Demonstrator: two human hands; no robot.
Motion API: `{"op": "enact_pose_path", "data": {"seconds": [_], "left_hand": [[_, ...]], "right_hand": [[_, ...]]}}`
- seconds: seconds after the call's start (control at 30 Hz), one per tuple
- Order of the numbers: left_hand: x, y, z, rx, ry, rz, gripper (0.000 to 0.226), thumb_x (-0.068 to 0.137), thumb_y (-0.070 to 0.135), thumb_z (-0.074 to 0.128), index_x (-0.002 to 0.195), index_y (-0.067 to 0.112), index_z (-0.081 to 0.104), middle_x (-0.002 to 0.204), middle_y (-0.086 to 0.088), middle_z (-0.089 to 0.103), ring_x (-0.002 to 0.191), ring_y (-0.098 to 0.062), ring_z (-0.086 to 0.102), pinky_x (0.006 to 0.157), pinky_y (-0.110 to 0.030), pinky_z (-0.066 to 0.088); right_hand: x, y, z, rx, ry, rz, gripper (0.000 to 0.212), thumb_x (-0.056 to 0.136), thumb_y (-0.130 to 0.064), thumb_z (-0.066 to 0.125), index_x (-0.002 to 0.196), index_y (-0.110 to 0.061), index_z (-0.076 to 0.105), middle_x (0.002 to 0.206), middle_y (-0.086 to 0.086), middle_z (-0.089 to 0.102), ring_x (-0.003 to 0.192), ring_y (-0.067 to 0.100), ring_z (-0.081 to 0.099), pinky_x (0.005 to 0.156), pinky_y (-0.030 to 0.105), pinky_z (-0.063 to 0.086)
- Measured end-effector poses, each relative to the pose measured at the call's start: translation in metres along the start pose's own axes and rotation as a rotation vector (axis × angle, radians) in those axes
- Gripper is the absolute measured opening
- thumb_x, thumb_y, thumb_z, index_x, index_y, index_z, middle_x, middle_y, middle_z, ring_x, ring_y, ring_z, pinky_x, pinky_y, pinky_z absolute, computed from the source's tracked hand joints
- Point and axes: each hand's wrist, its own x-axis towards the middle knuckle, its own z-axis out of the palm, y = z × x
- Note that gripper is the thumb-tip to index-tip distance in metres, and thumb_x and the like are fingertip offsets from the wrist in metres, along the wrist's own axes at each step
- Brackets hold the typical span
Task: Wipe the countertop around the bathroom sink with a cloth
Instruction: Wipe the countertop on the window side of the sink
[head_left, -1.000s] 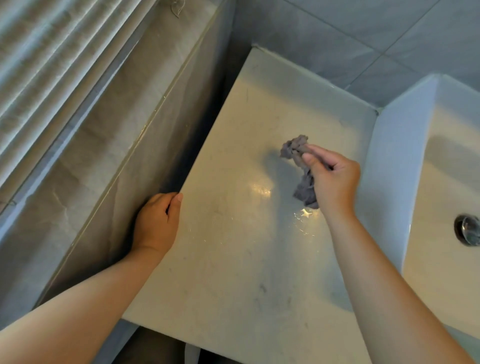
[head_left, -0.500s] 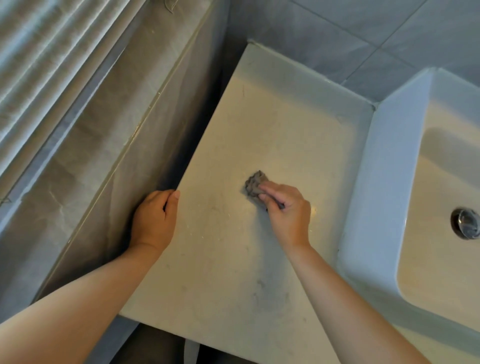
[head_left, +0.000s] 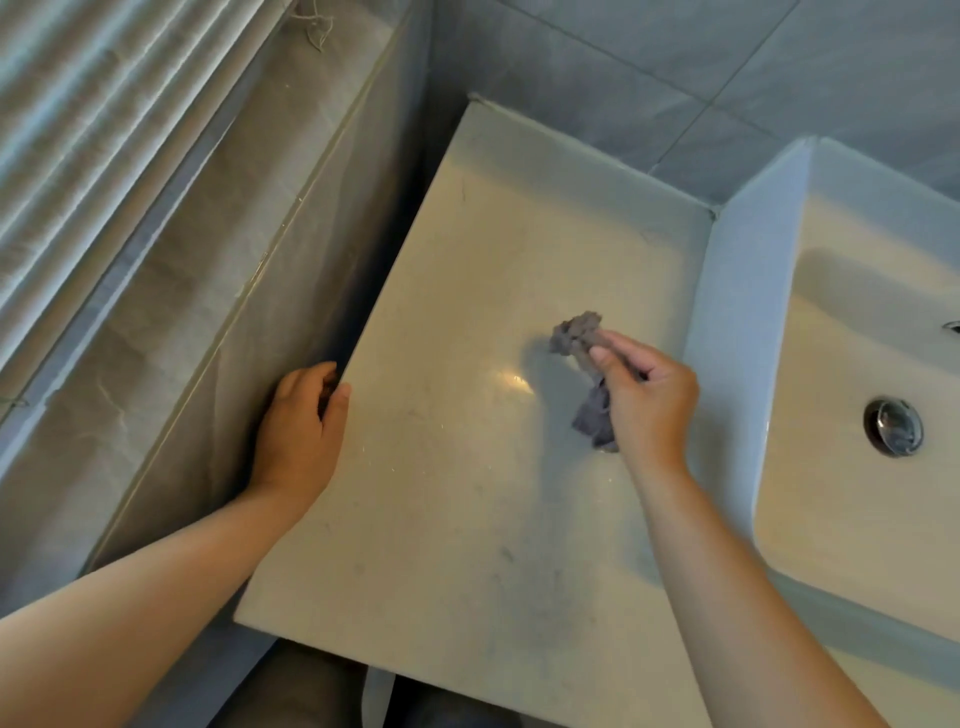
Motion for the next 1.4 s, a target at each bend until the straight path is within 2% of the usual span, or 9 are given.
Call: {"op": "enact_pose_path", "data": {"seconds": [0.07,0.23,0.47,0.7,0.83,0.97,1.1,1.23,1.4], "left_hand": [[-0.005,0.007,-0.004,0.010,-0.009,0.039,0.044,0.096,0.030,0.048,0.135,0.010,0.044,0.135,-0.008,0.044,0.118,-0.023,0.049,0.099,-0.038,0.043],[-0.021,0.019,-0.007,0.218,-0.105,0.202,0.050,0.094,0.026,0.052,0.139,0.010,0.040,0.143,-0.003,0.036,0.130,-0.019,0.032,0.103,-0.024,0.026],[-0.015,0.031,0.003,0.383,-0.193,0.376,0.052,0.091,0.025,0.057,0.135,0.002,0.043,0.141,-0.015,0.040,0.131,-0.028,0.032,0.110,-0.035,0.026],[-0.013,0.045,0.014,0.484,-0.255,0.502,0.056,0.093,0.036,0.046,0.136,0.001,0.041,0.140,-0.016,0.041,0.131,-0.030,0.036,0.111,-0.039,0.029],[-0.012,0.040,0.018,0.581,-0.304,0.511,0.067,0.091,0.050,0.031,0.139,0.004,0.039,0.144,-0.014,0.037,0.135,-0.029,0.031,0.112,-0.038,0.026],[-0.012,0.035,0.018,0.622,-0.327,0.521,0.071,0.090,0.054,0.026,0.141,0.007,0.039,0.148,-0.012,0.032,0.138,-0.029,0.025,0.114,-0.038,0.021],[-0.012,0.034,0.019,0.632,-0.334,0.513,0.072,0.089,0.055,0.027,0.141,0.007,0.040,0.149,-0.012,0.031,0.138,-0.030,0.025,0.114,-0.040,0.022],[-0.011,0.034,0.018,0.624,-0.346,0.516,0.071,0.089,0.055,0.028,0.139,0.006,0.042,0.148,-0.013,0.033,0.137,-0.030,0.027,0.113,-0.041,0.026],[-0.009,0.033,0.016,0.625,-0.350,0.539,0.072,0.089,0.055,0.027,0.140,0.007,0.040,0.149,-0.012,0.031,0.138,-0.029,0.024,0.114,-0.039,0.023]], "right_hand": [[0.025,0.005,-0.008,-0.056,0.039,-0.007,0.023,0.083,-0.009,0.069,0.104,-0.015,0.072,0.102,-0.001,0.071,0.095,0.003,0.065,0.093,0.022,0.050],[0.047,0.038,0.001,-0.150,0.016,-0.001,0.024,0.084,-0.007,0.066,0.107,-0.011,0.071,0.106,-0.006,0.068,0.097,-0.002,0.062,0.087,0.006,0.043],[0.014,0.058,0.007,-0.245,-0.032,-0.116,0.025,0.080,-0.006,0.068,0.103,-0.016,0.074,0.103,-0.015,0.063,0.100,0.001,0.058,0.090,0.004,0.036],[-0.048,0.065,0.007,-0.262,-0.080,-0.185,0.021,0.079,-0.011,0.069,0.097,-0.019,0.076,0.103,-0.006,0.072,0.100,0.008,0.061,0.094,0.019,0.044],[-0.063,0.049,0.000,-0.159,-0.161,-0.017,0.025,0.081,-0.007,0.070,0.099,-0.023,0.074,0.098,-0.015,0.069,0.100,0.006,0.063,0.092,0.020,0.046],[-0.051,0.035,-0.015,-0.060,0.109,-0.017,0.026,0.083,-0.006,0.068,0.105,-0.019,0.072,0.103,-0.009,0.070,0.101,0.006,0.064,0.092,0.021,0.047],[-0.019,0.043,-0.016,-0.250,0.362,-0.082,0.026,0.087,-0.006,0.061,0.111,-0.010,0.070,0.112,-0.001,0.069,0.106,0.016,0.060,0.096,0.022,0.044],[-0.017,0.068,0.003,-0.572,0.296,-0.090,0.031,0.093,-0.013,0.055,0.121,-0.004,0.062,0.125,0.008,0.063,0.117,0.035,0.050,0.102,0.033,0.036],[-0.019,0.077,0.003,-0.582,0.297,-0.053,0.035,0.094,-0.019,0.054,0.126,-0.006,0.059,0.129,0.008,0.060,0.117,0.035,0.052,0.102,0.040,0.040]]}}
